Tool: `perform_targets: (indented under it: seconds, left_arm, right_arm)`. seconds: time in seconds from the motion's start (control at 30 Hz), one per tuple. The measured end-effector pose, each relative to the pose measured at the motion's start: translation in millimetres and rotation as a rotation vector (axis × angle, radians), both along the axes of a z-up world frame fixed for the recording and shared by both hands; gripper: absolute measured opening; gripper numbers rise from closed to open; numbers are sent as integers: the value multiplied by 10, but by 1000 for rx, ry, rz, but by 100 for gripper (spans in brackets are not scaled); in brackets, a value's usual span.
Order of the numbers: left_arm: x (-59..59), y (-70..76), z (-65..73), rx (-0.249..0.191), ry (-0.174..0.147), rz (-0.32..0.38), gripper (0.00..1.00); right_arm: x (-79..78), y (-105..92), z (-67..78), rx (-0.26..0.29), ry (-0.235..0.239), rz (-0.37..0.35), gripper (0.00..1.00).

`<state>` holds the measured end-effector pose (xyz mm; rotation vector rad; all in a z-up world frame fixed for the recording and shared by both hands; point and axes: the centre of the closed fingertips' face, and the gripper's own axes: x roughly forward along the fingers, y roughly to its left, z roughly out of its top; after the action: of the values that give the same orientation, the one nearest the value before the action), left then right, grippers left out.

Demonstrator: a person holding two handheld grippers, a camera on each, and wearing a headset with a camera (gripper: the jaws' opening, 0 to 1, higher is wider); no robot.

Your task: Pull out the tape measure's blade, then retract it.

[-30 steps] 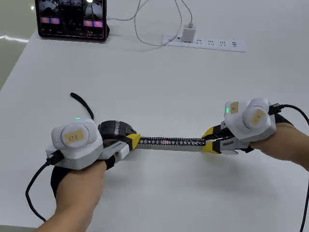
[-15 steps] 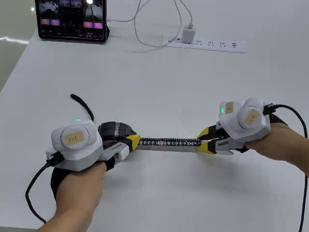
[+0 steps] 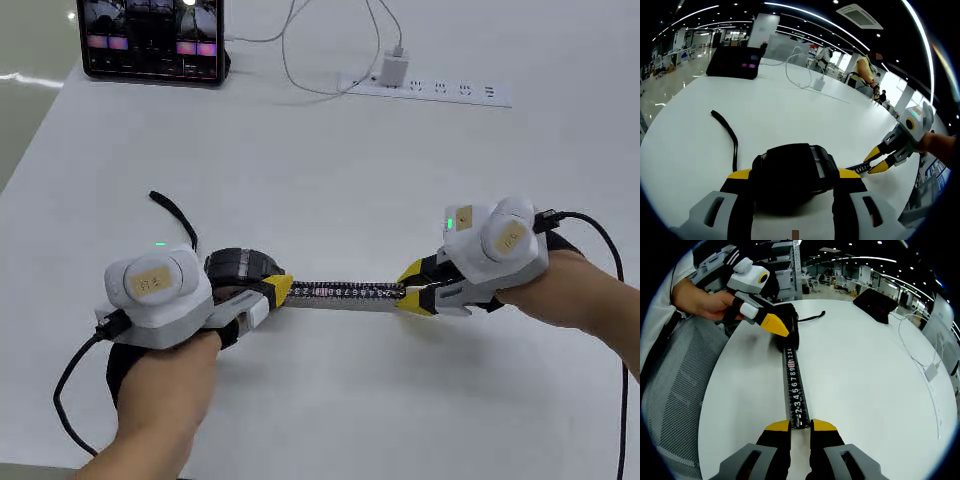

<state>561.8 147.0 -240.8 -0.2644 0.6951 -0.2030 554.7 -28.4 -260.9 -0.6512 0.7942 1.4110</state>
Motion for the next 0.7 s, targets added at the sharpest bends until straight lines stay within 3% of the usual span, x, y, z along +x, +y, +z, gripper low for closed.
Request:
perform_targets:
  seconds: [0.7]
  left_arm:
    - [4,4,12,-18,-4,5,59]
  right_arm:
    - [7,344,-6,47,0,7,10]
